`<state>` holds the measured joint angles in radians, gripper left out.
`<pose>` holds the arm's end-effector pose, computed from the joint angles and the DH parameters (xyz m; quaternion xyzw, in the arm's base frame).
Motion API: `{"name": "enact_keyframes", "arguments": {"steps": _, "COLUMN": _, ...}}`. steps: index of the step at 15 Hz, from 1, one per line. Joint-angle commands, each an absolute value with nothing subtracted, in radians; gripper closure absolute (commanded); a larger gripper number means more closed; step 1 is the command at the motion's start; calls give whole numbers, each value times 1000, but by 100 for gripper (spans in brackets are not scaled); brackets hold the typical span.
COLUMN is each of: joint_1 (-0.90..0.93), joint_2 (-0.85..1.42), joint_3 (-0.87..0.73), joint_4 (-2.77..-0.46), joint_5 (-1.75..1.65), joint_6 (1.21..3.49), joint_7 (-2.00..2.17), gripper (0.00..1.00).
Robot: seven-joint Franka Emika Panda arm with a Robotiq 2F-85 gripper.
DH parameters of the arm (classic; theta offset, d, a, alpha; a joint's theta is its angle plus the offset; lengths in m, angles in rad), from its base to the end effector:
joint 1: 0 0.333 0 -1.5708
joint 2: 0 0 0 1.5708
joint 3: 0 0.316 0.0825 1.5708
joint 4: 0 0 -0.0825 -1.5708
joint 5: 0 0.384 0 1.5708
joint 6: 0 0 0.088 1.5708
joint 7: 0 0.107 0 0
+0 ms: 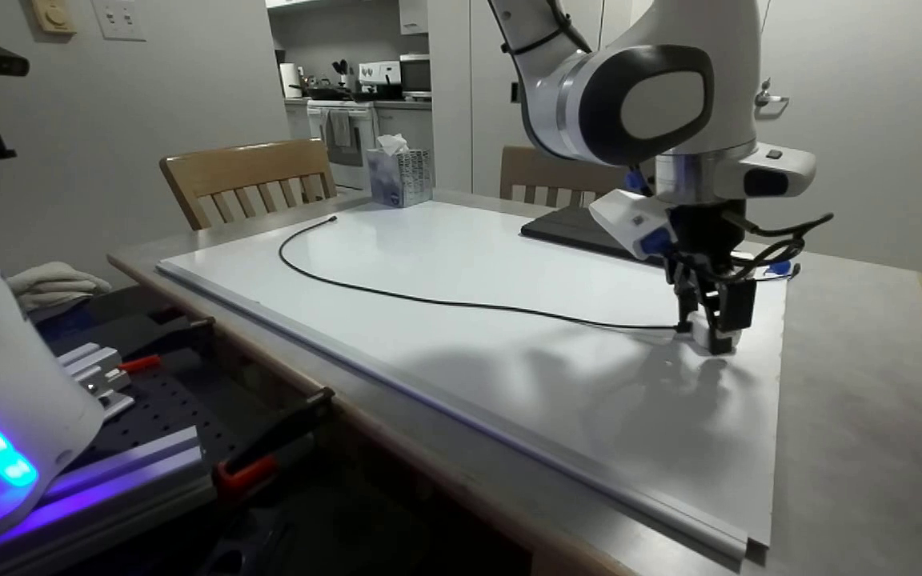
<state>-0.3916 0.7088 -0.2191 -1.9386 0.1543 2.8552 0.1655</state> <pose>0.5179 -0.3658 0.1441 0.9039 -0.4102 0.1039 0.0621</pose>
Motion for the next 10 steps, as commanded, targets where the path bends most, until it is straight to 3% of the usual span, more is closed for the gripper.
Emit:
{"name": "enact_keyframes", "arguments": {"steps": 1, "joint_1": -395, "joint_2": 676, "joint_3": -224, "joint_4": -1947, "joint_5": 164, "joint_6": 2825, "joint_7": 138, "gripper": 1}}
{"name": "enact_keyframes", "arguments": {"steps": 10, "joint_1": -402, "joint_2": 541, "joint_3": -172, "joint_4": -1957, "joint_5": 186, "joint_6": 2595, "joint_7": 69, "gripper": 0}}
